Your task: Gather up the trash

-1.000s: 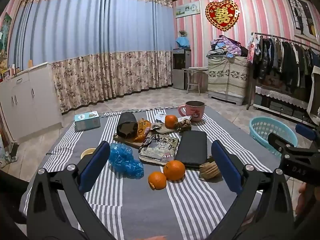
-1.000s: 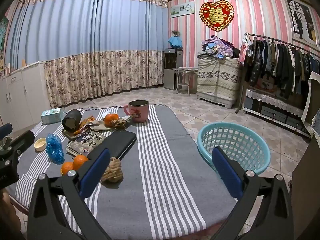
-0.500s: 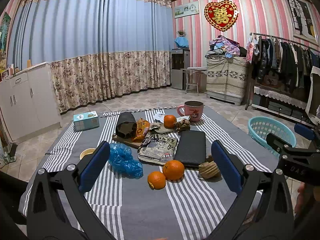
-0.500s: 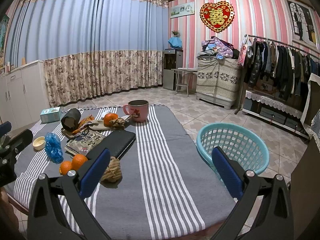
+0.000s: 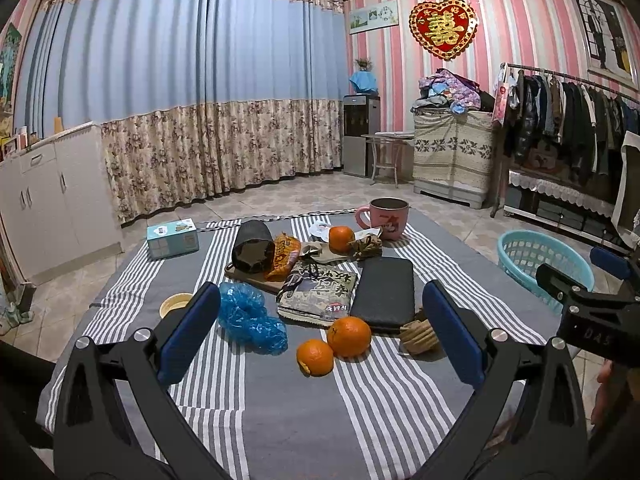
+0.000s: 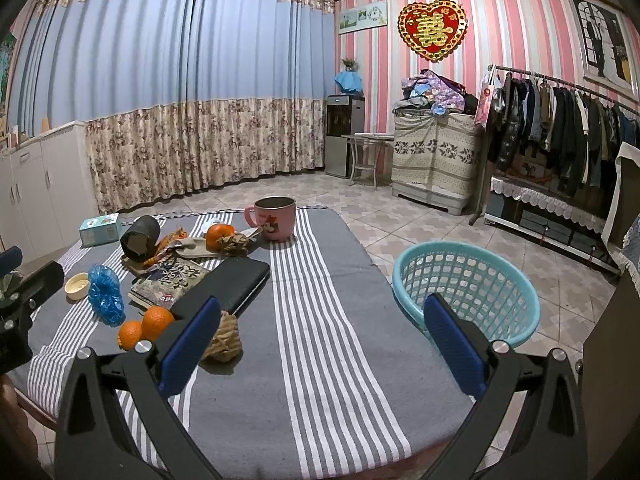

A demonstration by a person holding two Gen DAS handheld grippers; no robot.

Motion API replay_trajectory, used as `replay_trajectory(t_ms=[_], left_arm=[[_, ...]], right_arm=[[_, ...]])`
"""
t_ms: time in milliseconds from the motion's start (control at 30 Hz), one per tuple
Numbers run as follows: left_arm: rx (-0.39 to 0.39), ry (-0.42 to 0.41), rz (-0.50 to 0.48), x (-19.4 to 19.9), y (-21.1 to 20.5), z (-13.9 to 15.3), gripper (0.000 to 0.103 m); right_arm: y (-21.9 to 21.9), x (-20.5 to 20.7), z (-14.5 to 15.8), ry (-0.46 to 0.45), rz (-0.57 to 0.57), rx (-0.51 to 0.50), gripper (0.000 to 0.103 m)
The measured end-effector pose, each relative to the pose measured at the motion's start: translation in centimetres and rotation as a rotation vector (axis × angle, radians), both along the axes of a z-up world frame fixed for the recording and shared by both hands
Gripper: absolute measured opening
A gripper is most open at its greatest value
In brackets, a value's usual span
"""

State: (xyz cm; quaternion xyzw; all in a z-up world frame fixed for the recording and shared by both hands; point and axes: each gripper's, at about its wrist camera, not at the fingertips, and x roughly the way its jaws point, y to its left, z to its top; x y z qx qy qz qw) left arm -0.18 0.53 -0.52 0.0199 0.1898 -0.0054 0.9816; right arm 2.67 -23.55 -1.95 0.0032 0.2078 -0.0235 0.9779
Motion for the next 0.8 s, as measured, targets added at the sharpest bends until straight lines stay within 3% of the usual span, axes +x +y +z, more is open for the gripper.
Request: replay_trajectory(t_ms=[800], left_arm=[[-0.009,0.007,0.004,0.47,0.61,-0.2,0.098]], right_arm=[[0.06,0.05,0.07,0.0,-0.002,-0.006,0.099]])
